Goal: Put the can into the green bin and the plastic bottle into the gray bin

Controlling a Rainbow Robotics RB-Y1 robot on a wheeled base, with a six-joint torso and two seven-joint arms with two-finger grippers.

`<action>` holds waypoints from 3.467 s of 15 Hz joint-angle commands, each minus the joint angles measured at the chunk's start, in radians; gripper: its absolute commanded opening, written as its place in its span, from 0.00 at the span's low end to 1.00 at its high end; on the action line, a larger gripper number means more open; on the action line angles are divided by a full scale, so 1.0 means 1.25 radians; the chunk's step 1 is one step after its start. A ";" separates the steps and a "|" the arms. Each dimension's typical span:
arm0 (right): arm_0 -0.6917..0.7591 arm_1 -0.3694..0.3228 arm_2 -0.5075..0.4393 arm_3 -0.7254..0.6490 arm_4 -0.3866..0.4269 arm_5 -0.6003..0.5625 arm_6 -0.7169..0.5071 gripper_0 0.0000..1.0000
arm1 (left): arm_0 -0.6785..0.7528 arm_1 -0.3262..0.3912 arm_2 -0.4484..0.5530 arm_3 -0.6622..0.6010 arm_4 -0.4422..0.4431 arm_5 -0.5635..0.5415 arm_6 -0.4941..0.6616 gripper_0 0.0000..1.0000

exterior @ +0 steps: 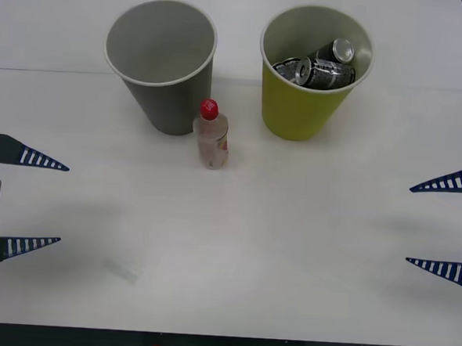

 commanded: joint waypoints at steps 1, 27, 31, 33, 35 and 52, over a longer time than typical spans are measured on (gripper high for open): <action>0.000 0.000 0.000 0.000 0.000 0.000 0.000 1.00 | -0.013 -0.008 0.011 -0.001 0.007 0.012 0.000 1.00; 0.000 0.000 0.000 0.000 0.000 0.000 0.000 1.00 | 0.164 0.032 -0.317 -0.161 0.089 0.684 0.296 1.00; 0.000 0.000 0.000 0.000 0.000 0.000 0.000 1.00 | 0.111 0.040 -0.463 -0.164 0.107 0.856 0.310 1.00; 0.000 0.000 0.000 0.000 0.000 0.000 0.000 1.00 | 0.079 0.040 -0.536 -0.164 0.107 0.943 0.321 1.00; 0.000 0.000 0.000 0.000 0.000 0.000 0.000 1.00 | 0.031 0.040 -0.634 -0.165 0.092 1.066 0.337 1.00; 0.000 0.000 0.000 0.000 0.000 0.000 0.000 1.00 | -0.367 -0.207 -1.107 0.064 0.020 1.499 0.429 1.00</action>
